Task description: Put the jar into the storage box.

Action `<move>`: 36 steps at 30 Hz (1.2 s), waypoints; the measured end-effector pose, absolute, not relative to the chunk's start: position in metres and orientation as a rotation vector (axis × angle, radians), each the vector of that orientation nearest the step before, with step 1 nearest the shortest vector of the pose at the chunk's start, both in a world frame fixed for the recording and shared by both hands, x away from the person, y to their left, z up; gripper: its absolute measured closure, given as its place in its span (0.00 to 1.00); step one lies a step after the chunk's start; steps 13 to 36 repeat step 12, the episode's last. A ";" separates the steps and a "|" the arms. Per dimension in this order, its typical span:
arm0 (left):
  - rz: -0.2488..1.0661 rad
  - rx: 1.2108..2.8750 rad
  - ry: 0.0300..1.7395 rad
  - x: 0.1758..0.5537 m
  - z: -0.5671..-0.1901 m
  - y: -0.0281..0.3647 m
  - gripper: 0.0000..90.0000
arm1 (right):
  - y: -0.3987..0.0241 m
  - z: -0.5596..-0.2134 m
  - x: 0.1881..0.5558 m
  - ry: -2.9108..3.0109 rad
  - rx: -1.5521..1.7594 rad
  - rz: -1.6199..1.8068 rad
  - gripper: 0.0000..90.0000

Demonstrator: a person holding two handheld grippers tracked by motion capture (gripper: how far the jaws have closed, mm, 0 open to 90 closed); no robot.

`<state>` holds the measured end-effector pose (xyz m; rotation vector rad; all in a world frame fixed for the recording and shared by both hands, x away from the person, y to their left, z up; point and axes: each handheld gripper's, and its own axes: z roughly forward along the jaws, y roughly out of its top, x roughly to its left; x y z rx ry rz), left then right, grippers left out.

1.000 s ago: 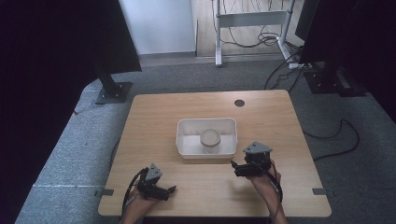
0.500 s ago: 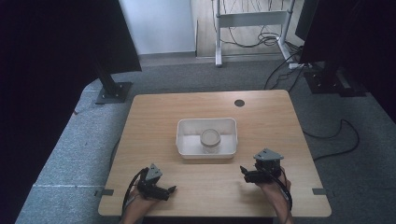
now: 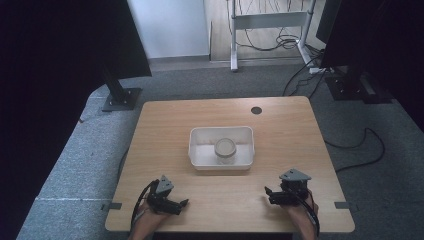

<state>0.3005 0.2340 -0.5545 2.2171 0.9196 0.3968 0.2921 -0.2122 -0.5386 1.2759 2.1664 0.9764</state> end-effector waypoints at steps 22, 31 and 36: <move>0.397 2.217 0.920 0.300 -0.555 0.234 0.00 | -0.217 -0.553 0.285 2.203 1.328 0.912 0.04; 0.397 2.217 0.920 0.300 -0.555 0.234 0.00 | -0.217 -0.553 0.285 2.203 1.328 0.912 0.04; 0.397 2.217 0.920 0.300 -0.555 0.234 0.00 | -0.217 -0.553 0.285 2.203 1.328 0.912 0.04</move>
